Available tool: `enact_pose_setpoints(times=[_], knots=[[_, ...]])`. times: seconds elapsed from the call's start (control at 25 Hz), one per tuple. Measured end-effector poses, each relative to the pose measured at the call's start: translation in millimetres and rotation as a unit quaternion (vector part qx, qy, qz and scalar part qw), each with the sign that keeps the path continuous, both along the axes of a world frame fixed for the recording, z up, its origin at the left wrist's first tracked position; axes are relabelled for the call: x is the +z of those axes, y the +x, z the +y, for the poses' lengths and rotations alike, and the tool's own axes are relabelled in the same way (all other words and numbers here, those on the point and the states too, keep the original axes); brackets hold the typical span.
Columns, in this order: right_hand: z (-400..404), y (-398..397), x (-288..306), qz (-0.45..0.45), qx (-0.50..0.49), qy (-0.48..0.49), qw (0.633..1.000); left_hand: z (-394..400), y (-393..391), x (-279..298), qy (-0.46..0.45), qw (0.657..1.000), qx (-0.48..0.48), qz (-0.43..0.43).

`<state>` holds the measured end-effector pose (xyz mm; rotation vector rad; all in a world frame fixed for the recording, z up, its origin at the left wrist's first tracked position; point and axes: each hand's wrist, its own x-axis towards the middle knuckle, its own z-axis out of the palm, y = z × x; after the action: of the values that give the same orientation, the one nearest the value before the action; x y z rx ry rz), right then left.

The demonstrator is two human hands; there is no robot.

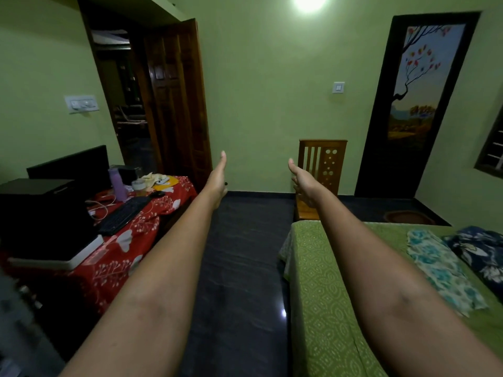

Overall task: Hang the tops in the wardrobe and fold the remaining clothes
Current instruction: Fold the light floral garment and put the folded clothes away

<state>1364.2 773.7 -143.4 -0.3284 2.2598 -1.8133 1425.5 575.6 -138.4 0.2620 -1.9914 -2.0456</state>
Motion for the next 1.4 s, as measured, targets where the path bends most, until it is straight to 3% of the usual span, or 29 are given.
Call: enact_pose_setpoints(times=[0.24,0.56,0.8,0.96,1.2,1.4], knots=[[-55.3,-132.5,48.5,0.027,-0.047,-0.035,0.998,-66.0,-147.6,51.4,-0.028,0.998,-0.039,0.033],[-104.7,-321.1,17.0,0.002,-0.057,-0.01,0.998,-119.9,-330.6,21.7,-0.042,0.998,-0.054,0.011],[-112.4,-491.6,46.0,0.023,-0.07,-0.008,0.997,-123.9,-506.2,47.2,-0.045,0.996,-0.066,0.036],[-90.3,-588.2,66.5,0.062,-0.092,-0.02,0.994,-100.8,-623.6,65.4,-0.011,0.994,-0.09,0.058],[8.3,-689.6,35.5,0.033,-0.202,-0.003,0.979,-9.1,-774.7,42.6,-0.002,0.978,-0.204,0.031],[116.5,-731.9,16.3,0.021,-0.368,-0.033,0.929,107.8,-872.7,34.0,-0.003,0.934,-0.355,0.034]])
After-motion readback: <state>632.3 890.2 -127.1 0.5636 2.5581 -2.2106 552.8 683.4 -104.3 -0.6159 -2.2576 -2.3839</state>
